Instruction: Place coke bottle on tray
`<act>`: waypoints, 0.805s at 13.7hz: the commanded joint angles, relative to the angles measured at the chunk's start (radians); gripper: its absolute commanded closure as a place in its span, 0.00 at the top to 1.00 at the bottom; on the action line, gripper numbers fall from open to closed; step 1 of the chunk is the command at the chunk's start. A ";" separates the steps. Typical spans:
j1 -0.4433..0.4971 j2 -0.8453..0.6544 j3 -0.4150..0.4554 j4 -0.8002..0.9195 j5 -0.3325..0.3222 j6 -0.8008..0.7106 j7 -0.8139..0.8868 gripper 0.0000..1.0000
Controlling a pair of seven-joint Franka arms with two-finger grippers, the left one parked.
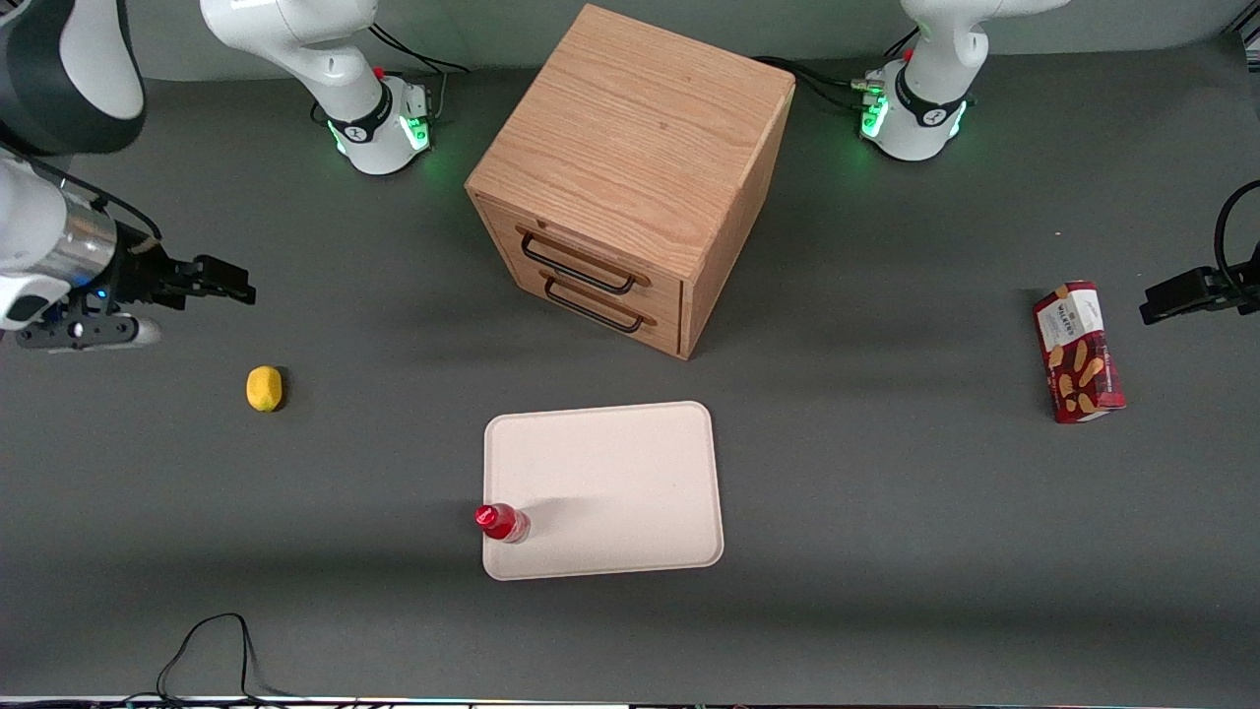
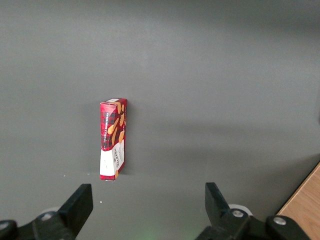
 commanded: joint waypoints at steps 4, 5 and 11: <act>-0.041 -0.053 0.029 0.023 -0.025 -0.027 0.047 1.00; -0.064 -0.053 0.059 0.023 -0.026 -0.027 0.052 1.00; -0.034 0.027 0.075 0.142 -0.063 -0.068 0.046 1.00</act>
